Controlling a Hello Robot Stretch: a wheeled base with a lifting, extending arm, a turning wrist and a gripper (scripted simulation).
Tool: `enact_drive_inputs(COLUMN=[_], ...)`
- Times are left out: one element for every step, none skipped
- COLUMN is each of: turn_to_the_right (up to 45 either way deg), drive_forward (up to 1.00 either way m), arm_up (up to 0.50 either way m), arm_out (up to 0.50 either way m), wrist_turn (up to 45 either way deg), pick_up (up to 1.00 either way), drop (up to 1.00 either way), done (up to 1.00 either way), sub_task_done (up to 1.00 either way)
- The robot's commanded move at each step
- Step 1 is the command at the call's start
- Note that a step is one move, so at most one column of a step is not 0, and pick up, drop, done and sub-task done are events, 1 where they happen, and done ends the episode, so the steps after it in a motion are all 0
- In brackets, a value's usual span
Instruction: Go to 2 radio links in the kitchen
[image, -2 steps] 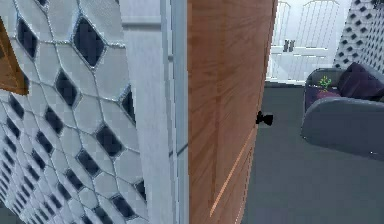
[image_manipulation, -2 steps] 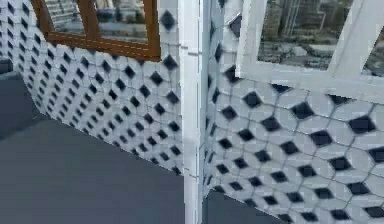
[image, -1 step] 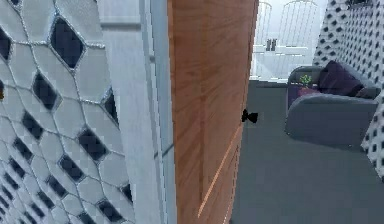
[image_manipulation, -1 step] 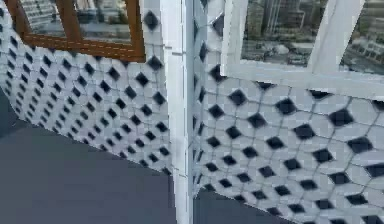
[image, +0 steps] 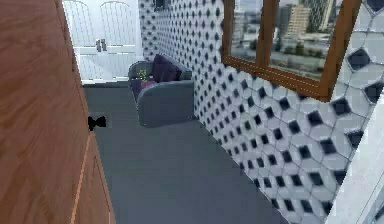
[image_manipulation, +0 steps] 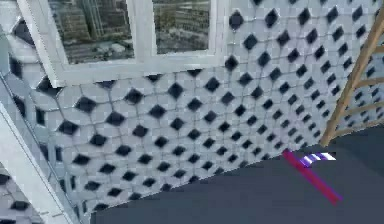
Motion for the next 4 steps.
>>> enact_drive_inputs(turn_to_the_right=[45.0, 45.0, 24.0, 0.0], drive_forward=[0.0, 0.0, 0.0, 0.05], arm_up=[0.0, 0.0, 0.0, 0.0], arm_out=[0.0, 0.0, 0.0, 0.0], wrist_turn=[0.0, 0.0, 0.0, 0.0], pick_up=[0.0, 0.0, 0.0, 0.0], drop=[0.0, 0.0, 0.0, 0.0], done=[0.0, 0.0, 0.0, 0.0], sub_task_done=[0.0, 0.0, 0.0, 0.0])
